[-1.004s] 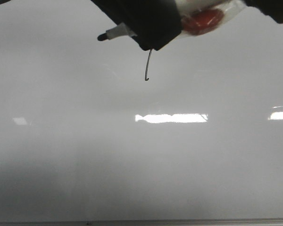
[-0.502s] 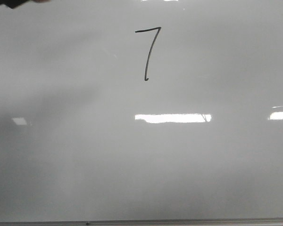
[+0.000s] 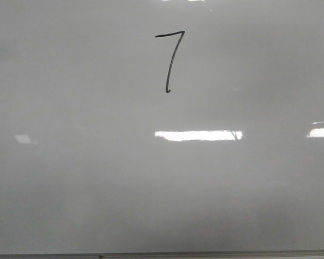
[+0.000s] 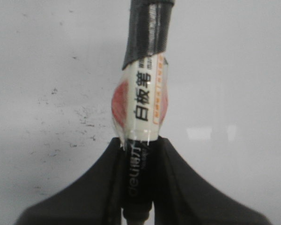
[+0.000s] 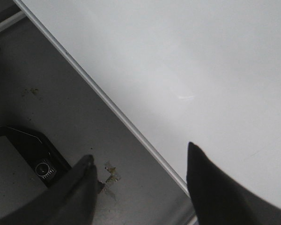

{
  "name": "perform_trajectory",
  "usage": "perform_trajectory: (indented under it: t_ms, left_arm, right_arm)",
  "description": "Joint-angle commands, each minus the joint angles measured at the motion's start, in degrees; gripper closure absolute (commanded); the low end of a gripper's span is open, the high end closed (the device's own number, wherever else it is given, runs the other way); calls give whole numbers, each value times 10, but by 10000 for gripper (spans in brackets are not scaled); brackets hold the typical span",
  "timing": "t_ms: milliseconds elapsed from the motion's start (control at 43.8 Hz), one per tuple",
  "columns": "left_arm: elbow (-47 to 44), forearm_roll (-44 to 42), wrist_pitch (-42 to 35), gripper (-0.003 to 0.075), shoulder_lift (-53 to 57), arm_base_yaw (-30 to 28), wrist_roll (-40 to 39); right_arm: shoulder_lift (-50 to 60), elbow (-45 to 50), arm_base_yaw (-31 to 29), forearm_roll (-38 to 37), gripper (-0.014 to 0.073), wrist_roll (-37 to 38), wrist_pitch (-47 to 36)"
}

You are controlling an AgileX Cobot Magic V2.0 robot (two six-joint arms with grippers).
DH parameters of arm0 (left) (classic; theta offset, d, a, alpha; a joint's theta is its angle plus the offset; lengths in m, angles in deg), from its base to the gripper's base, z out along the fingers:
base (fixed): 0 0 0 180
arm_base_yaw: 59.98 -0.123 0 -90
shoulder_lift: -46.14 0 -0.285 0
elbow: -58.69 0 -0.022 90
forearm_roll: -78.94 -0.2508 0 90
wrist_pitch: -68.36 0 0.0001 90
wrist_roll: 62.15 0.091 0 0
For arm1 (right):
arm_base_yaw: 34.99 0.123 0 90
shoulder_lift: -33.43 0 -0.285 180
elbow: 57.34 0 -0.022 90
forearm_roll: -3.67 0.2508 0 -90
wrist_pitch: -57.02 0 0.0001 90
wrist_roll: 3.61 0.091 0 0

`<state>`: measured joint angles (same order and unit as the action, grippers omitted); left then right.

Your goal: Write number 7 on whiteboard

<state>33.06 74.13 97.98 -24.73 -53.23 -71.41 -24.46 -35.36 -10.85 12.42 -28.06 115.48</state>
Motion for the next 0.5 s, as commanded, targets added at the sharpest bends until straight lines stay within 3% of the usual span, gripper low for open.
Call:
perform_trajectory:
  t_ms: [0, 137, 479]
  left_arm:
    - [-27, 24, -148, 733, 0, -17, -6]
    - [-61, 23, -243, 733, -36, -17, -6]
    - [-64, 23, -345, 729, -141, -17, -6]
  right_arm:
    - [6, -16, 0, 1, 145, 3, -26]
    - [6, -16, 0, 1, 145, 3, -26]
    - [6, -16, 0, 1, 145, 3, -26]
